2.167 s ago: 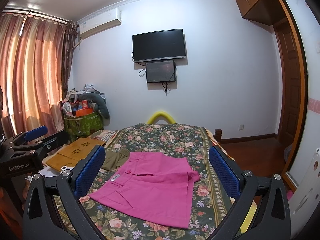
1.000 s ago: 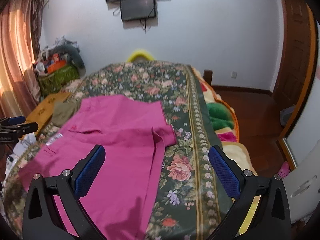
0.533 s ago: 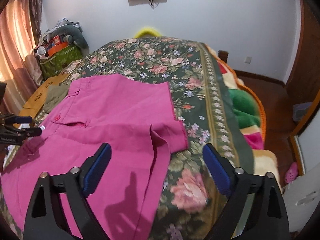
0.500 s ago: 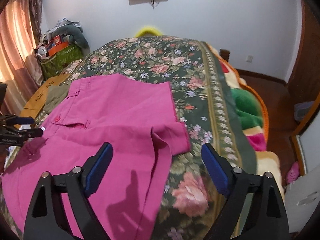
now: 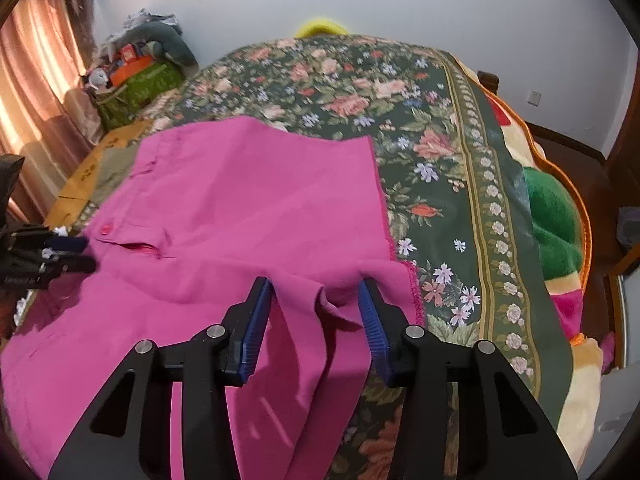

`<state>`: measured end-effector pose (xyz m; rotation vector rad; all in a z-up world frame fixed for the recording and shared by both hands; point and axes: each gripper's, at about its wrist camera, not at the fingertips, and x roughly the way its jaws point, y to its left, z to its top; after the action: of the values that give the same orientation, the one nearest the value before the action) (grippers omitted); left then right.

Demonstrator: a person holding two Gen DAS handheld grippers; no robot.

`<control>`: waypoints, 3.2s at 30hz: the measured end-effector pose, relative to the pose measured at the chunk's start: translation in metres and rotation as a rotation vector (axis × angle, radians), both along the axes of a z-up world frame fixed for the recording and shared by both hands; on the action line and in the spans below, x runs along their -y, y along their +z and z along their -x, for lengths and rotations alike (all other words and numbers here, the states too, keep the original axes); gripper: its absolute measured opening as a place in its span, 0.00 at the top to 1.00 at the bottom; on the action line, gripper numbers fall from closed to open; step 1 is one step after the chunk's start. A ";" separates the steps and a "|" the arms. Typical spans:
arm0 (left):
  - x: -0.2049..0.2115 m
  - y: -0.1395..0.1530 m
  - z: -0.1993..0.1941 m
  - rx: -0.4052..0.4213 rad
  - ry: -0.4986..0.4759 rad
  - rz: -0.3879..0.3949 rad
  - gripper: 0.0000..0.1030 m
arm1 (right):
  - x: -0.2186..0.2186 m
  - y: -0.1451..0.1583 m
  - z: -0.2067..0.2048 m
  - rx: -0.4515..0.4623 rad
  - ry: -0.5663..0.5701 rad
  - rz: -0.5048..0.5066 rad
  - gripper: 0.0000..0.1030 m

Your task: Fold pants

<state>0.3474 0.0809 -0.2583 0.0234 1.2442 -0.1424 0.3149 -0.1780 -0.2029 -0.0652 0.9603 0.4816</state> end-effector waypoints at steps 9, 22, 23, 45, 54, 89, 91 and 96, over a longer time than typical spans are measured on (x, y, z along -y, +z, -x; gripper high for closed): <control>-0.002 -0.006 0.001 0.041 0.045 -0.051 0.65 | -0.003 -0.011 -0.004 0.004 0.021 0.008 0.88; -0.003 -0.010 0.008 0.109 0.090 -0.125 0.65 | -0.002 -0.016 -0.010 0.037 -0.026 0.065 0.96; -0.004 -0.010 0.007 0.109 0.092 -0.122 0.65 | -0.002 -0.017 -0.010 0.027 -0.033 0.063 0.96; -0.013 0.044 -0.010 0.161 0.082 -0.058 0.65 | 0.045 0.033 -0.002 0.067 -0.086 0.044 0.95; -0.030 0.015 -0.051 0.043 0.122 0.027 0.62 | 0.041 0.023 -0.023 0.031 -0.122 -0.007 0.60; 0.000 -0.007 -0.041 0.146 0.002 -0.223 0.92 | 0.012 -0.032 -0.042 -0.037 0.005 0.170 0.92; -0.002 -0.004 -0.041 0.137 0.011 -0.199 0.91 | 0.013 -0.029 -0.043 -0.053 0.003 0.160 0.92; -0.008 0.016 -0.037 0.177 0.035 -0.185 0.90 | 0.021 -0.009 -0.042 -0.069 -0.012 0.115 0.83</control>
<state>0.3842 0.0886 -0.2422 0.1710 1.0769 0.0055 0.3568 -0.1987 -0.2123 -0.1475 1.0551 0.4195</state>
